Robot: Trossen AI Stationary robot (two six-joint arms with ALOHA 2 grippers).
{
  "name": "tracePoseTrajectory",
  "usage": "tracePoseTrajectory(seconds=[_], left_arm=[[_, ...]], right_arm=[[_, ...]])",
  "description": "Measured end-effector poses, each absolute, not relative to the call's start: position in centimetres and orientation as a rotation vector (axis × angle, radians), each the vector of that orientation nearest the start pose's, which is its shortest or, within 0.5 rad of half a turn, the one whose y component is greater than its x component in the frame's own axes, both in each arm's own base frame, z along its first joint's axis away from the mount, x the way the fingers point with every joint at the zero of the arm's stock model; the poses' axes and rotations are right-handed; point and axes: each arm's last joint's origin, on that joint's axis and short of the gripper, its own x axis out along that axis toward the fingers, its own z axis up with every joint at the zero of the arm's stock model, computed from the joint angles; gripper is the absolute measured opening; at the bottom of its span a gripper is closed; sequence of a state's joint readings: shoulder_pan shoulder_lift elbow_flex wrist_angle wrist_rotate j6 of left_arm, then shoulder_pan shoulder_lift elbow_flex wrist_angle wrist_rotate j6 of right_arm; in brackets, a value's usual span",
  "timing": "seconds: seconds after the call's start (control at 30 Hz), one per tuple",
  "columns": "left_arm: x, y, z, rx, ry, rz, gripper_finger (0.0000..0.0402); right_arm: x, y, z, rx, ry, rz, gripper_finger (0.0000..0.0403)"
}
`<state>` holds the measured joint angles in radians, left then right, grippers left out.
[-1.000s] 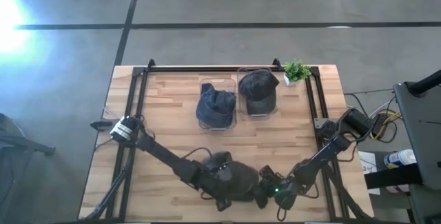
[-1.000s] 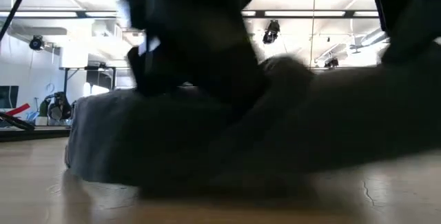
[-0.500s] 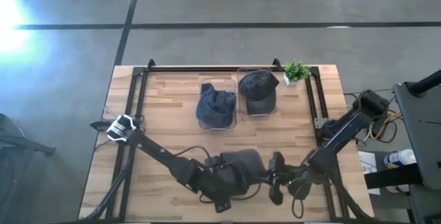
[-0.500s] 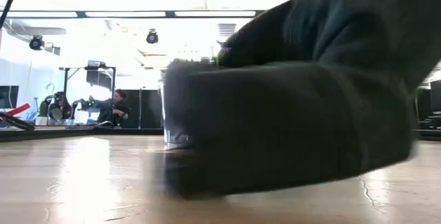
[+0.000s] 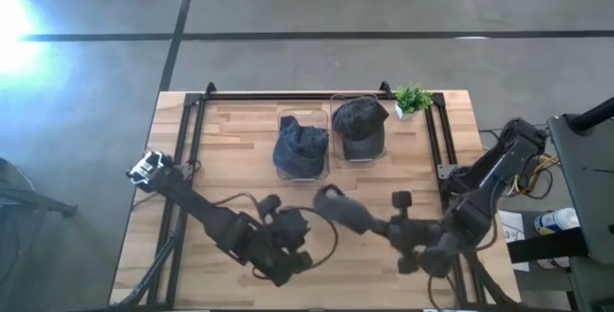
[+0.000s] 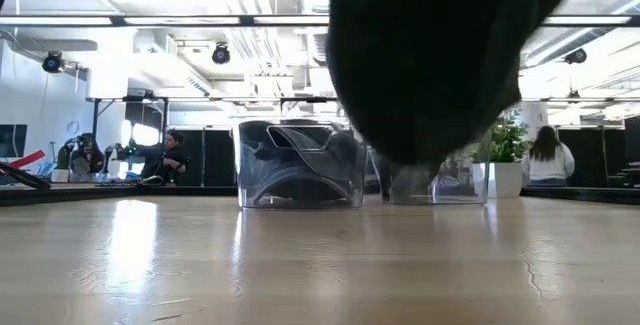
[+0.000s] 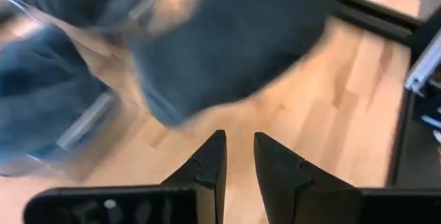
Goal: Pick & Place hat
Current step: Put the black cap into the right transparent bin
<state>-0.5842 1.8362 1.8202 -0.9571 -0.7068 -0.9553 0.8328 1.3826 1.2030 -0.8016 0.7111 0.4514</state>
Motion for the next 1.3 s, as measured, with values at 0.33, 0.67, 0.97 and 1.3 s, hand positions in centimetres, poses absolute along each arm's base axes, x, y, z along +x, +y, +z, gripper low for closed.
tracePoseTrajectory(seconds=[0.33, 0.67, 0.97, 1.3], left_arm=[[32.6, -17.5, 36.7, -0.286, 0.495, 0.523, 0.0069], [38.1, -16.9, 34.6, -0.436, 0.502, 0.259, 0.0069], [41.8, -18.9, 27.7, -0.576, 0.657, 0.050, 0.0069], [41.7, -21.1, 23.4, -0.570, 0.806, 0.112, 0.0069]], right_arm=[[21.7, 24.8, 25.2, -1.277, 1.034, 0.269, 0.0014], [22.1, 26.6, 23.9, -1.483, 0.898, 0.199, 0.0013], [21.9, 28.2, 26.6, -1.542, 0.765, 0.211, 0.0013], [22.1, 28.2, 26.5, -1.627, 0.741, 0.138, 0.0013]])
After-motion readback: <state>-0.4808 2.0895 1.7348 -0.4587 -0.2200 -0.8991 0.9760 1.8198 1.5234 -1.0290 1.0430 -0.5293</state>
